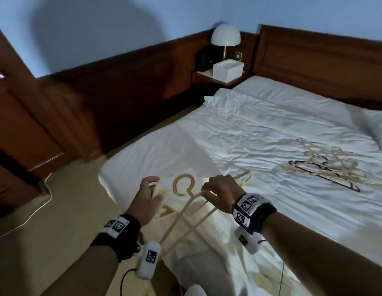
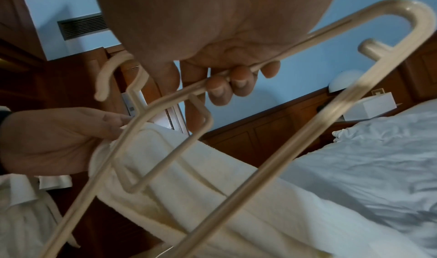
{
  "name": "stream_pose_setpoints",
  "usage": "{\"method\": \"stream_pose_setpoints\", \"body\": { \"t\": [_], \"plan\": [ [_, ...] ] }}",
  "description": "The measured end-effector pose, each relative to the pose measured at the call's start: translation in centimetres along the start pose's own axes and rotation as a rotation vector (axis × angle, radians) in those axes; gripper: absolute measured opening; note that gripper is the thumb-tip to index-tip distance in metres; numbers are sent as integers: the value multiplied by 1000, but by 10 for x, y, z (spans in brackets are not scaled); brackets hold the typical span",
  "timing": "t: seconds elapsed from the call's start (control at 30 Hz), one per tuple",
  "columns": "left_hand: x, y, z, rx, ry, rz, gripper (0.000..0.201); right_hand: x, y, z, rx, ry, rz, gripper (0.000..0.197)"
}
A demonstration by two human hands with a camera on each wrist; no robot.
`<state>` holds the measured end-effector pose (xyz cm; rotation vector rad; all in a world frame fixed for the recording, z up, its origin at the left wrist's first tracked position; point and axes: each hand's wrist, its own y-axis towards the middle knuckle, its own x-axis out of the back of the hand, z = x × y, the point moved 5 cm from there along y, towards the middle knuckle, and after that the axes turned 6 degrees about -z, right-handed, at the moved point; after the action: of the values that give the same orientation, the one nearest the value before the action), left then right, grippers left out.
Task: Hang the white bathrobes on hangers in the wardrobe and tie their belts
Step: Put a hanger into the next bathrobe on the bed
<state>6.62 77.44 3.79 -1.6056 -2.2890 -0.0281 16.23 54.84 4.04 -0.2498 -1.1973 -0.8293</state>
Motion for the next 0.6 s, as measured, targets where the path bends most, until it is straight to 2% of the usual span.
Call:
{"method": "stream_pose_setpoints", "body": {
  "t": [0.1,0.2,0.3,0.37,0.43,0.53,0.6],
  "plan": [
    [-2,-11,2,36,-26,-84,29,2,1,7,-53,-103,46,57],
    [-6,-17,5,54,-38,-160,21,1,-2,8,-139,-215,102,53],
    [-19,-27,2,81,-106,-154,21,-2,-7,10,-192,-173,124,47],
    [-29,-35,-3,112,-158,-109,17,-5,-11,15,-196,-120,137,40],
    [-38,-44,-10,116,-164,-3,11,-10,-16,18,-219,-20,136,26],
    [-49,-59,-16,83,-123,177,38,-17,-22,18,-265,120,129,19],
    [-53,-66,-14,60,-78,234,51,-18,-23,19,-262,182,126,22]
  ]
}}
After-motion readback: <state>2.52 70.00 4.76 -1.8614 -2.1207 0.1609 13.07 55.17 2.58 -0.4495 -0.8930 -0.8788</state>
